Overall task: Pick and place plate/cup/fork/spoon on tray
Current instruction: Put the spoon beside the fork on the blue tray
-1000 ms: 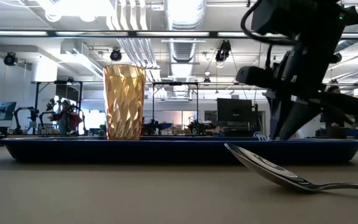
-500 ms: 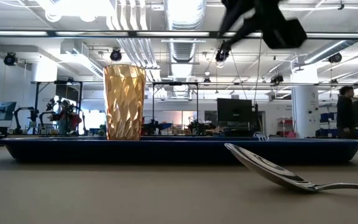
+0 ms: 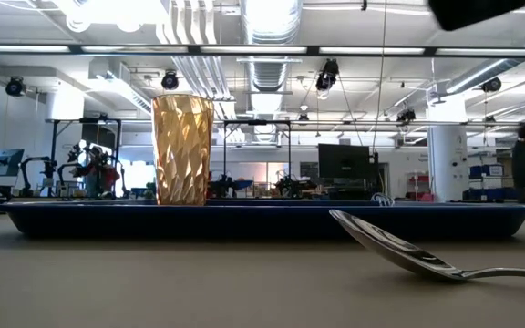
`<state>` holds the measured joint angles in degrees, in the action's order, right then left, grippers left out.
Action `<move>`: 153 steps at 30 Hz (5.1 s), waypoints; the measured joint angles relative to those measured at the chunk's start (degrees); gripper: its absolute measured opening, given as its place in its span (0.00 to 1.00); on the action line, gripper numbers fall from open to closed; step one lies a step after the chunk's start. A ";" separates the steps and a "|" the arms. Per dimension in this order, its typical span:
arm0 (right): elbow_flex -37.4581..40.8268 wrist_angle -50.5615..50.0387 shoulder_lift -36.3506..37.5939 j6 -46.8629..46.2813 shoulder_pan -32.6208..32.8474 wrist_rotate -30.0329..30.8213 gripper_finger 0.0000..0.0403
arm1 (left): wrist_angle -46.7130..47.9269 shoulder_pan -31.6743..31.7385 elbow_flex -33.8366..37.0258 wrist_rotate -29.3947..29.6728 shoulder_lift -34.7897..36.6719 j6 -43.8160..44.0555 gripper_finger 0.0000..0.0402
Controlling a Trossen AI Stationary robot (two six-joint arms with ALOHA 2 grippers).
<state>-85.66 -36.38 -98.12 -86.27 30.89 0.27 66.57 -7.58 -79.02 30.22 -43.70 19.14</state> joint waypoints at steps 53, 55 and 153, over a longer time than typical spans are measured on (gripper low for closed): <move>-1.96 -2.59 -15.76 3.86 3.85 -8.87 0.41 | -0.07 0.00 0.00 -1.44 -0.90 0.02 0.23; -2.06 -2.64 -14.84 3.92 3.68 -8.85 0.41 | -0.09 -0.01 0.00 -1.44 -1.06 0.02 0.23; -5.91 -8.97 -23.34 14.28 2.34 -6.42 0.03 | -0.07 -0.01 0.00 -1.49 -1.64 0.15 0.23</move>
<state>-91.57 -45.35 -121.46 -71.99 33.23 -6.15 66.50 -7.60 -79.02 28.73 -45.34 19.29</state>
